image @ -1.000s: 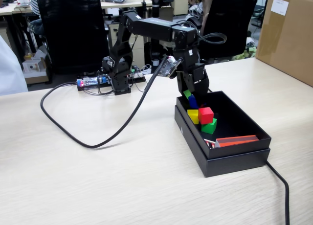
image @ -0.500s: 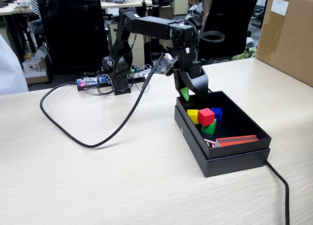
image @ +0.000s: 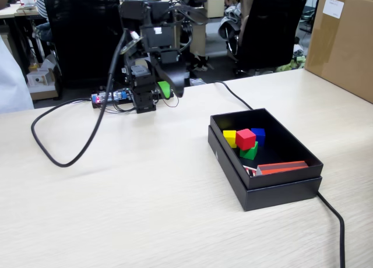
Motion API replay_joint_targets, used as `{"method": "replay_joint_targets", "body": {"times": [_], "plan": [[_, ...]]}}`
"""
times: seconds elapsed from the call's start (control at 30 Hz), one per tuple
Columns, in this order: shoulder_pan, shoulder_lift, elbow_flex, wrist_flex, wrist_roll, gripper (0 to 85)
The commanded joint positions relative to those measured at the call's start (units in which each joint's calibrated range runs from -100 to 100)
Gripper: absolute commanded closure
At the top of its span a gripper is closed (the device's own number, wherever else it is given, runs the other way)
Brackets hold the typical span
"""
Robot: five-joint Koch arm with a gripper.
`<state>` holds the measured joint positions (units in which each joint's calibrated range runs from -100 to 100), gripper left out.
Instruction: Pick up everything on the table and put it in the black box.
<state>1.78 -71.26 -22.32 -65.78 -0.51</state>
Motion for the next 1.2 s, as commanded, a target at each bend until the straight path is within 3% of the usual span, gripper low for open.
{"method": "replay_joint_targets", "body": {"times": [0.0, 0.2, 0.5, 0.97, 1.17], "plan": [[-2.3, -11.3, -8.4, 10.3, -2.0, 36.8], [-5.8, -28.7, -29.8, 20.7, -4.2, 36.6], [-6.2, -28.7, -38.5, 24.5, -2.2, 34.1], [-6.2, -28.7, -63.6, 54.5, -2.4, 34.1], [-5.7, -28.7, -71.4, 61.4, -2.8, 33.9]]}}
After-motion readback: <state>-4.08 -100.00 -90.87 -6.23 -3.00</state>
